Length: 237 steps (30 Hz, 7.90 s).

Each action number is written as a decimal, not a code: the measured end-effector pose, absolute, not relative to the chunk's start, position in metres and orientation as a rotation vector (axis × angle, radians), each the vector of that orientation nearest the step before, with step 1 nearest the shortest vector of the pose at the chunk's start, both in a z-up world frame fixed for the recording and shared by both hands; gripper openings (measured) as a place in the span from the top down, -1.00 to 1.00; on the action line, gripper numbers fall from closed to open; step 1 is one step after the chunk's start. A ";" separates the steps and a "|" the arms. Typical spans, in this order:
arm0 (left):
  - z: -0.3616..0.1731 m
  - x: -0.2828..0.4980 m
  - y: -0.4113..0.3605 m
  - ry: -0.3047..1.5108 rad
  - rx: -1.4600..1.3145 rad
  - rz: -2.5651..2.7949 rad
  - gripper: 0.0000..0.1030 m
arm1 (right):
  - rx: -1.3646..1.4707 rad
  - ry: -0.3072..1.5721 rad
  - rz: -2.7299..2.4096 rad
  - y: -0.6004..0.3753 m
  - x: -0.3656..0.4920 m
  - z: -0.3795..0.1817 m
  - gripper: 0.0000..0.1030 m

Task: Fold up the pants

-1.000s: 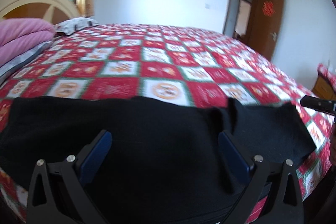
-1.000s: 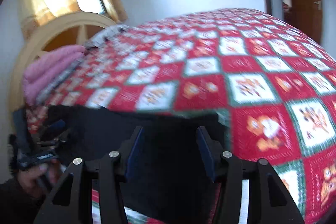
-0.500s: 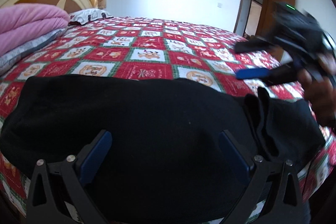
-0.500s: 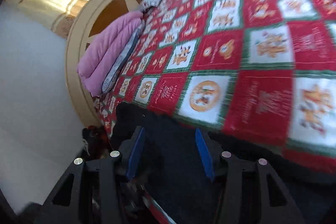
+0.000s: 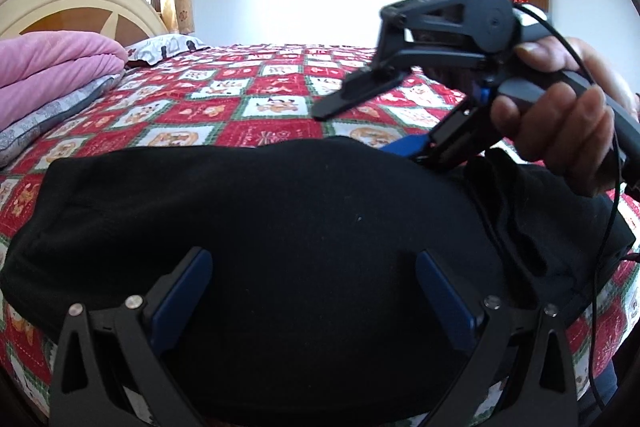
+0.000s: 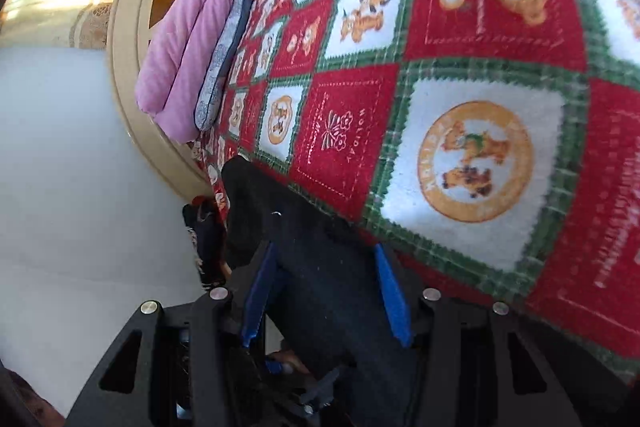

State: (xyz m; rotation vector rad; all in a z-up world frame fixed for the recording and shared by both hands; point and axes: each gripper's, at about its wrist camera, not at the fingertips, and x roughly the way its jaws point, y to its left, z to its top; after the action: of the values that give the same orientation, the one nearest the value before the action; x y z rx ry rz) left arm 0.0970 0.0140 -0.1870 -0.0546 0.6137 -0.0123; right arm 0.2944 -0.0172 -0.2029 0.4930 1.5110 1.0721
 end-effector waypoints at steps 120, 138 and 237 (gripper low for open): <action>-0.165 0.108 0.168 0.751 -0.150 0.240 -1.00 | 0.138 0.894 0.620 -0.087 0.116 -0.144 -0.23; -0.185 0.113 0.184 0.740 -0.223 0.161 -1.00 | 0.100 0.894 0.634 -0.066 0.100 -0.163 -0.23; -0.106 0.114 -0.134 0.668 0.081 -0.434 -0.51 | 0.397 0.522 0.186 -0.343 0.079 -0.115 -0.23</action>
State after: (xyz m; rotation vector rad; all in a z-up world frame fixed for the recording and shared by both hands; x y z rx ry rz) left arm 0.1136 -0.1337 -0.1061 0.0810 0.6681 -0.4337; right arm 0.0790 -0.3435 -0.1147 0.3972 0.5221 0.1861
